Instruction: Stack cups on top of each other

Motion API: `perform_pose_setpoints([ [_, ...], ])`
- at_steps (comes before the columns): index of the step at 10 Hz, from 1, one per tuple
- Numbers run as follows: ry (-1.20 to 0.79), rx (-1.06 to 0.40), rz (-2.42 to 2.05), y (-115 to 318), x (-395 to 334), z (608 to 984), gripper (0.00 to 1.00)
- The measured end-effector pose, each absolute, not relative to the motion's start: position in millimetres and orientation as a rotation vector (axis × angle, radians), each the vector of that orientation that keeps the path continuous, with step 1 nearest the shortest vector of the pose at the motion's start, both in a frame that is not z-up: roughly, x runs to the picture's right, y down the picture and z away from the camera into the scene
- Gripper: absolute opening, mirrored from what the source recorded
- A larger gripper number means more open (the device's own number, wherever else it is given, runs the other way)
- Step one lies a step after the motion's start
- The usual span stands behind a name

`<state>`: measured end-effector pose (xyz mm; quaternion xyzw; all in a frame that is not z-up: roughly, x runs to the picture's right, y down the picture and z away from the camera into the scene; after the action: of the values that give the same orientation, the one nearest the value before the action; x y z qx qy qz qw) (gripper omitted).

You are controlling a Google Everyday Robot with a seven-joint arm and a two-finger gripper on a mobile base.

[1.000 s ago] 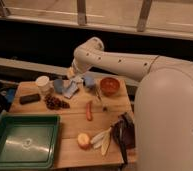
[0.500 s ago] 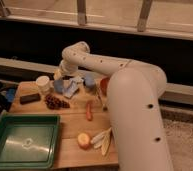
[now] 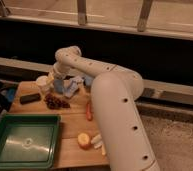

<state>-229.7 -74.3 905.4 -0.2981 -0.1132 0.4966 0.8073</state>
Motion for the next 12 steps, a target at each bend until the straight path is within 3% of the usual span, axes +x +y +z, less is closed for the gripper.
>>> perform_pose_setpoints([
  [12, -0.210, -0.700, 1.185, -59, -201, 950, 0.69],
])
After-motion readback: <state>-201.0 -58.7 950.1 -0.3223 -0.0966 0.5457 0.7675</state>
